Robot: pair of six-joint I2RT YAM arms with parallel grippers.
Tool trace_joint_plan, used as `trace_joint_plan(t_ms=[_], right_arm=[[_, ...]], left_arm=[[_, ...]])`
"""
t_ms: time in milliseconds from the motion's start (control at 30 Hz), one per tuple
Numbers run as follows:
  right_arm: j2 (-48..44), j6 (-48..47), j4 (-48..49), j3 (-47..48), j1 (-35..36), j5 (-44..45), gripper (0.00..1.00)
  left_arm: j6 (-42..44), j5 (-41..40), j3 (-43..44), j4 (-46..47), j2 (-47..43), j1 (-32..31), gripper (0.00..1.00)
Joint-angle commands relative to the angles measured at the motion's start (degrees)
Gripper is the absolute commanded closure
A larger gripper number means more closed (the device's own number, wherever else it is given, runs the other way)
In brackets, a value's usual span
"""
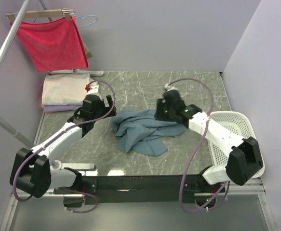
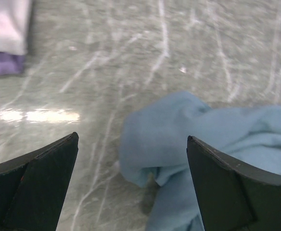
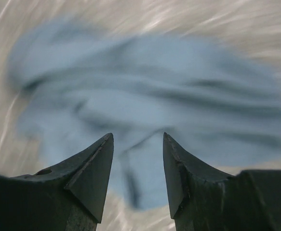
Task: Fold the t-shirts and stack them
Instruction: Move the tshirt to the center of the board, then flatten out the tshirt
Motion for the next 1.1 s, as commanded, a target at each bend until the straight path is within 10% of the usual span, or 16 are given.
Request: trace_joint_plan(t_ms=[0,467,900,1067], right_arm=[[3.3,-0.9,-0.5,2.0,11.6,-8.6,0.48],[17.7,4.8,-0.9,10.5,25.7,-1.4,0.51],[31.7,13.0,-15.3,18.3,27.5,26.6,0.48],[30.0,12.4,-11.0,14.4,27.1,25.1,1.00]], left_arm=[[-3.1,-9.1,1.6,-1.8,-1.9,0.1,0.01],[-5.5,-10.4,0.9,-4.5,-1.2,3.2,0.01],[-3.9,-8.9,-0.3,-4.9,-2.3,4.3,0.01],[-3.3,-7.9,-0.5,-4.4,-2.1,4.7,0.01]])
